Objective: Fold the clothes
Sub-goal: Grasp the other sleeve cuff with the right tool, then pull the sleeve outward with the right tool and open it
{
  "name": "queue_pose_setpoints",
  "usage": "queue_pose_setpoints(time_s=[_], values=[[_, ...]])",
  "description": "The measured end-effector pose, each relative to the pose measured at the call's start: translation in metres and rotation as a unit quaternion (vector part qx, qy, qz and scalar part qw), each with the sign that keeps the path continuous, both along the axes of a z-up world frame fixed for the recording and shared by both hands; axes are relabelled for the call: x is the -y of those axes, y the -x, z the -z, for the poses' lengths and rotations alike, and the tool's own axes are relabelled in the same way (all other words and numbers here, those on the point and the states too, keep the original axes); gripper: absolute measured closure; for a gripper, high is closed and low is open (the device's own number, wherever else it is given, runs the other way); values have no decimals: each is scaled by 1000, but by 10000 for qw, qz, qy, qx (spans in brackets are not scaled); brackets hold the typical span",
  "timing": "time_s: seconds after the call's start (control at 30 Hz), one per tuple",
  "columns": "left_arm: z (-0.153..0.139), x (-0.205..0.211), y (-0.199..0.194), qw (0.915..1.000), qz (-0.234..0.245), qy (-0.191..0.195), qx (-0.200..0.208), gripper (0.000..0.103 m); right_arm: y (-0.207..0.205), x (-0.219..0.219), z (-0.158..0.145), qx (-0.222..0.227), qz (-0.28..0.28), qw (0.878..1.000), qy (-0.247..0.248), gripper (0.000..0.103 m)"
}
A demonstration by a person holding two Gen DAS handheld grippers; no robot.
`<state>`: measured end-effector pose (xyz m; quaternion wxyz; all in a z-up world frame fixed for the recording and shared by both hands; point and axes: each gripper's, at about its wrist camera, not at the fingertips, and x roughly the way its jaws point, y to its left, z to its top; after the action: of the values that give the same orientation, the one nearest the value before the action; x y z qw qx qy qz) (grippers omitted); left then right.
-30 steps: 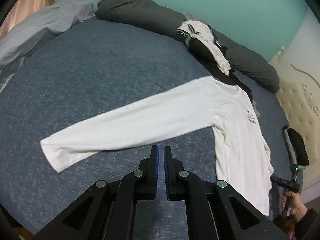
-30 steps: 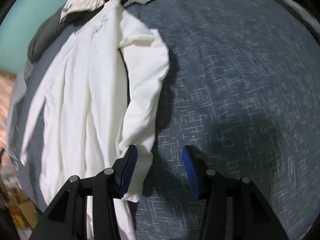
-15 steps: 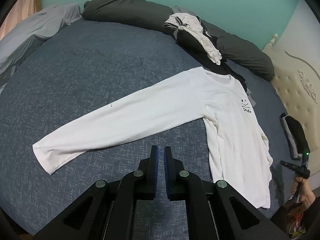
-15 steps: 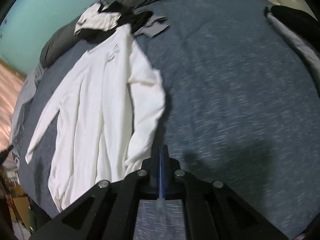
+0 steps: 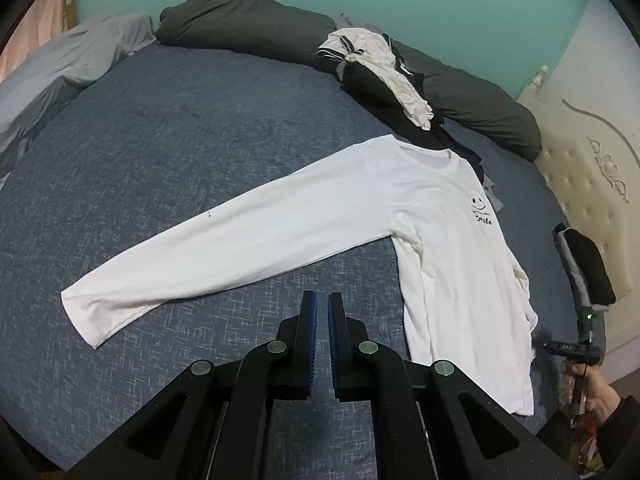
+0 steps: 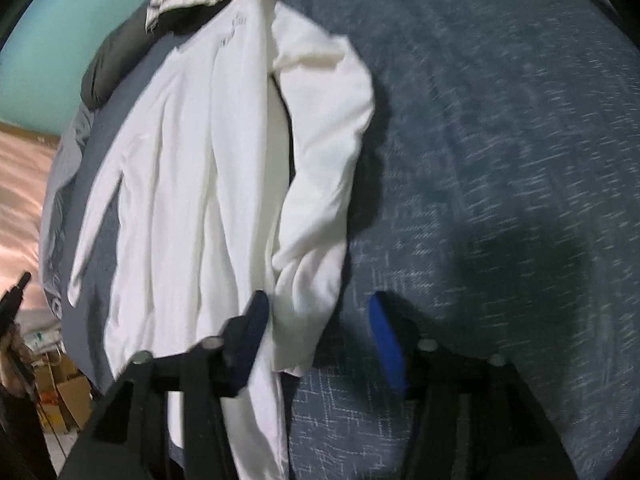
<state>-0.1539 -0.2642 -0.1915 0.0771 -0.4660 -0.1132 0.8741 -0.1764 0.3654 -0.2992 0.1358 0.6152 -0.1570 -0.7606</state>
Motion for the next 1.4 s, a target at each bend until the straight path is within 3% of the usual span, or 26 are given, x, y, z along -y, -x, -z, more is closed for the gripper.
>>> queue_pose_setpoints(time_s=[0.03, 0.13, 0.33, 0.63, 0.93, 1.07, 1.13, 1.23, 1.4], values=[[1, 1, 0, 10000, -20, 7, 11, 97, -1, -1, -1, -43, -32, 10000, -52, 92], [1, 4, -1, 10000, -39, 33, 37, 97, -5, -5, -5, -184, -103, 9996, -196, 99], [3, 6, -1, 9999, -111, 30, 63, 97, -11, -57, -40, -671, 172, 9966, -440, 99], [8, -18, 2, 9999, -10, 2, 125, 97, -9, -153, -78, -1063, 815, 9865, -938, 100], [2, -30, 4, 9998, 89, 162, 102, 97, 20, -179, -111, -1536, 1311, 9723, -1182, 100], [2, -29, 6, 9998, 39, 180, 118, 97, 27, -201, -134, -1832, 1573, 9645, -1070, 100], [4, -31, 6, 9997, 28, 177, 137, 97, 31, -201, -128, -1646, 1402, 9715, -970, 100], [8, -33, 7, 9997, 47, 176, 185, 97, 30, -194, -102, -1254, 1077, 9784, -1243, 100], [11, -44, 9, 9992, 191, 263, 248, 97, 16, -213, -67, -1040, 1462, 9772, -1131, 100]])
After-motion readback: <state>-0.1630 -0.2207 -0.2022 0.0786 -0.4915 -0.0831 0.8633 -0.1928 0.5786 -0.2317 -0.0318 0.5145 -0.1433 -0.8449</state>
